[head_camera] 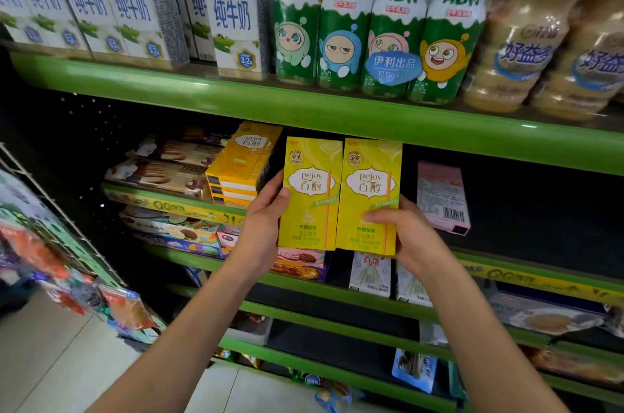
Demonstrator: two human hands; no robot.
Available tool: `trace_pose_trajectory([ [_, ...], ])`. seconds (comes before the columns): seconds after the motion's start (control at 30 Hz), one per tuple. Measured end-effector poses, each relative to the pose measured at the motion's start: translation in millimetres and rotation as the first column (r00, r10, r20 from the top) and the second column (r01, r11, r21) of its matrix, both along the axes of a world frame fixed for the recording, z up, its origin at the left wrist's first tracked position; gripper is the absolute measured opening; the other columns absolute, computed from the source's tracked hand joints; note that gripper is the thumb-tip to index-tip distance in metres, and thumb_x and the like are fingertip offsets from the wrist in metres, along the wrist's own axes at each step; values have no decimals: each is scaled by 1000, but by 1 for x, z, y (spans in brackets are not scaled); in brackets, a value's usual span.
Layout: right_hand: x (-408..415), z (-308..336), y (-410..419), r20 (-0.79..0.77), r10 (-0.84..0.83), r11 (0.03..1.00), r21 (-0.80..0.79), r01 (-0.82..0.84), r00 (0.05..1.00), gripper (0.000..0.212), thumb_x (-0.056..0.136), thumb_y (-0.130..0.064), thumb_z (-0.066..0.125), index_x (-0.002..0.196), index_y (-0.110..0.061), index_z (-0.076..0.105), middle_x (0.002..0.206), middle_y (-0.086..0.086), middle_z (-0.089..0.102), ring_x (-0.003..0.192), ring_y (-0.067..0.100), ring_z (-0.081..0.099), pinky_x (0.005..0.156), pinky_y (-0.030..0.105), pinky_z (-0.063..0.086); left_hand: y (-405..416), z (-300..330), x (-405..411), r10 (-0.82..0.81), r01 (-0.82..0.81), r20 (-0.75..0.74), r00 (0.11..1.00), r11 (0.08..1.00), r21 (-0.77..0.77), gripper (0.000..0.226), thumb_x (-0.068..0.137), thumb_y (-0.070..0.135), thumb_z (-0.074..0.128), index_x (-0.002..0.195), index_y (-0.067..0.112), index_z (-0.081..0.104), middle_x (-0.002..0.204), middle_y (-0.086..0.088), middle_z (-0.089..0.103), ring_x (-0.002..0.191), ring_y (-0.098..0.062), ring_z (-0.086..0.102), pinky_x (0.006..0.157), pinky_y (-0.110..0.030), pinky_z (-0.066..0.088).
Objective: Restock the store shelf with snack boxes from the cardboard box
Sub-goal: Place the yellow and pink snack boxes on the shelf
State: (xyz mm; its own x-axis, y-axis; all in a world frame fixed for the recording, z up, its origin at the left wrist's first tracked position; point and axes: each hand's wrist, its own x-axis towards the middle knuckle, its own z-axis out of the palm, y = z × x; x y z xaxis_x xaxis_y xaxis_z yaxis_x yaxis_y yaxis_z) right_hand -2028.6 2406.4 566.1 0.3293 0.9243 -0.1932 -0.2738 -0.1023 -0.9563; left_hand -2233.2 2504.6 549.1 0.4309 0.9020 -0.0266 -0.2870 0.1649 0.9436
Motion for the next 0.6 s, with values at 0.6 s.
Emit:
trace_pose_trajectory([
  [0.6, 4, -4, 1, 8, 47, 998, -40, -47, 999, 47, 77, 2, 70, 118, -21, 64, 107, 4, 76, 97, 24, 73, 70, 37, 60, -3, 3, -1, -20, 21, 39, 999, 999, -26, 31, 102, 23, 50, 118, 46, 63, 129, 7, 66, 127, -20, 56, 109, -55, 39],
])
